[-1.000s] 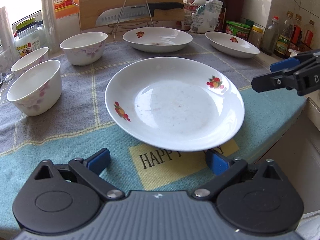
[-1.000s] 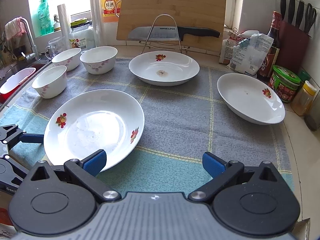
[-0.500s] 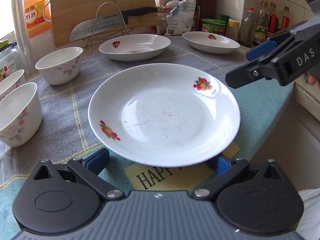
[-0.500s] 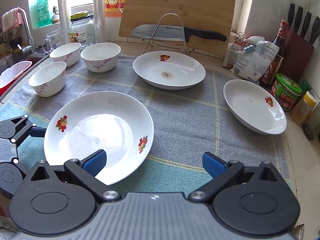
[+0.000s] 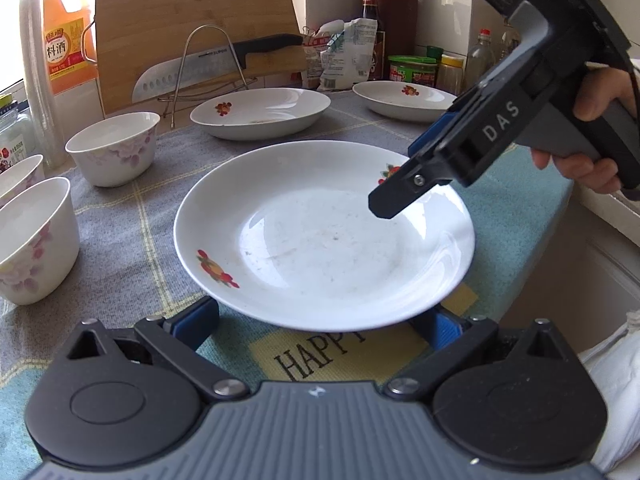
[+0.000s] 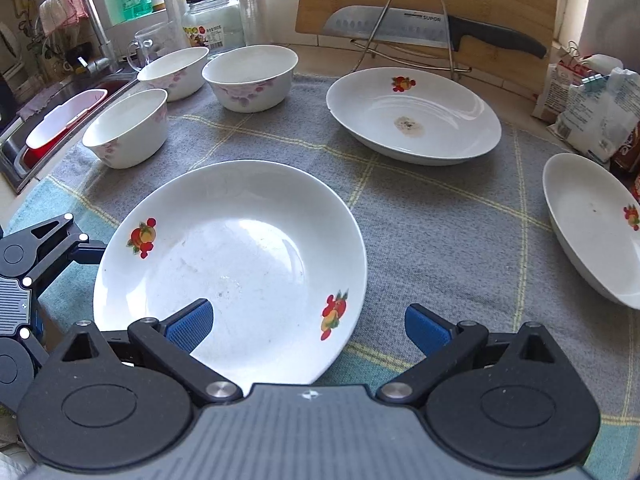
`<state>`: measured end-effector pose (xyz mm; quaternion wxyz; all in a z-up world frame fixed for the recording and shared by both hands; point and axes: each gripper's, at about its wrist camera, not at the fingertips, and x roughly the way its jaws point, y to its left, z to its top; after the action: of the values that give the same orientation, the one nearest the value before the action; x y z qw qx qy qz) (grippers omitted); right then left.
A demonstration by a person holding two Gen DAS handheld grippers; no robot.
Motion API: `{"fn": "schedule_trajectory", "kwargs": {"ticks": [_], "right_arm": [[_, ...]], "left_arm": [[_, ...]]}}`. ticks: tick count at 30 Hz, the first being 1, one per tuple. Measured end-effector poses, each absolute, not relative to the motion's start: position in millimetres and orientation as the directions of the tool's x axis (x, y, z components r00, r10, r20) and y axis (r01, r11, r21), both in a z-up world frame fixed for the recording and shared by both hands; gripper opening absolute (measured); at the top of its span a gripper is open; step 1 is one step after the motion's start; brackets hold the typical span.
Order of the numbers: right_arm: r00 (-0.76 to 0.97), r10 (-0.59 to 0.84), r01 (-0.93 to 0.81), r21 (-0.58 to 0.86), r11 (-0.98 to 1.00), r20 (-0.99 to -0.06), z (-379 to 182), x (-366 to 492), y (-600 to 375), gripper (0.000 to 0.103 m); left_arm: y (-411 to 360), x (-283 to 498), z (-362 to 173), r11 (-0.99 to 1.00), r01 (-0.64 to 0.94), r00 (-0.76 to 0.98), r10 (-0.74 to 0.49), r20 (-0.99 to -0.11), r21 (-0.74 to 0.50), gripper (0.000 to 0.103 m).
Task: Organize plates and bowls
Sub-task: 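Grip the plate rim with the right tool and lift it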
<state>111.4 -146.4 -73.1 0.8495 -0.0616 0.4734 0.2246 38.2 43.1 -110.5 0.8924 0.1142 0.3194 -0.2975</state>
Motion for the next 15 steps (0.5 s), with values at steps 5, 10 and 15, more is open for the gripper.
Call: {"fn": "schedule_trajectory", "kwargs": {"ticks": [5,10,15], "right_arm": [[0.404,0.36,-0.486,0.137,0.863,-0.841,-78,127,-143,0.103],[0.358,0.396,-0.528,0.166,0.833,-0.845,-82,137,-140,0.103],[0.316,0.422,-0.565,0.189,0.803,-0.85,-87,147,-139,0.103]], "left_arm": [[42,38,-109,0.797,0.603,0.618,-0.454,-0.642,0.018,0.103],[43,35,-110,0.799,0.601,0.626,-0.455,-0.634,0.021,0.103],[43,37,-110,0.791,0.611,0.619,-0.464,-0.634,0.018,0.103]]}}
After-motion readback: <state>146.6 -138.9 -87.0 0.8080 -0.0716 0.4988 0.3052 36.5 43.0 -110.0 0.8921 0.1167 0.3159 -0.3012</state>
